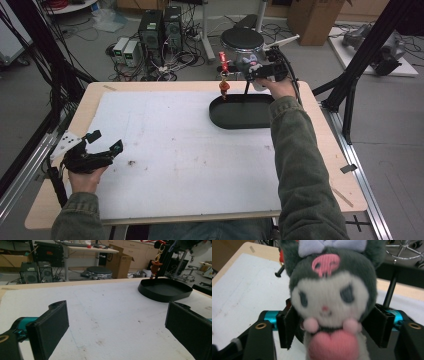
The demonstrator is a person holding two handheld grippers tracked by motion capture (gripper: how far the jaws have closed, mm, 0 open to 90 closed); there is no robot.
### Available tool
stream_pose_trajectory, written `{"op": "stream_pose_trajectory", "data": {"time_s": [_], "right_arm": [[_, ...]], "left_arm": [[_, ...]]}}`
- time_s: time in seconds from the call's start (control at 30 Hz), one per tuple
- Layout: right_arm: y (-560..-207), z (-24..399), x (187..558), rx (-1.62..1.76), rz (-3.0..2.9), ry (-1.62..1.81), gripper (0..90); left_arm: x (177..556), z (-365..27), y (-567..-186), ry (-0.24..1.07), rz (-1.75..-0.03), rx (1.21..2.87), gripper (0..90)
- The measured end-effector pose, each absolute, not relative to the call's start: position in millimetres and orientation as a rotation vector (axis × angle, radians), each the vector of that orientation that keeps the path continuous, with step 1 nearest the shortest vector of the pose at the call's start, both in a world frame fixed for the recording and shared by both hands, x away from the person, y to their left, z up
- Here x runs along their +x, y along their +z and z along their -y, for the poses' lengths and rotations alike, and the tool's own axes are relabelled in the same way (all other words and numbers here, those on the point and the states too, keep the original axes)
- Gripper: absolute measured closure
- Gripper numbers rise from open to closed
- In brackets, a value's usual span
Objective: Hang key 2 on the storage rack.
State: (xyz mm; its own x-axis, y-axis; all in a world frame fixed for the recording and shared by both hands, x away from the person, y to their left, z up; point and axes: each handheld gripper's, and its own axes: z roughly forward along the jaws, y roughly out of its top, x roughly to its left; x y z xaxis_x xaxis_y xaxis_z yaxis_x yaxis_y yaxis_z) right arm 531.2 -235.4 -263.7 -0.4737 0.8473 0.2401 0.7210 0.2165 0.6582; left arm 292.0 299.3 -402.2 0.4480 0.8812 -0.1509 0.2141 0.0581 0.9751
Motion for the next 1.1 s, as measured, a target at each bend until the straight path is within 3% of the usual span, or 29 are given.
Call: {"op": "stream_pose_trajectory", "data": {"time_s": [0.27,0.37,0.43,0.8,1.1], "right_arm": [[-274,251,516,1.58,-2.261,1.162,11.7],[-274,257,512,1.556,-2.263,1.141,9.6],[-272,259,510,1.539,-2.253,1.147,0.8],[-266,245,491,1.375,-2.336,1.132,0.9],[-283,255,472,1.344,-2.313,1.147,0.8]], "left_arm": [[292,-297,-402,0.673,-1.025,1.464,5.4],[292,-296,-402,0.672,-1.023,1.468,5.4],[292,-296,-402,0.671,-1.024,1.47,5.3],[291,-297,-402,0.672,-1.022,1.458,5.3],[291,-297,-402,0.669,-1.02,1.463,5.3]]}}
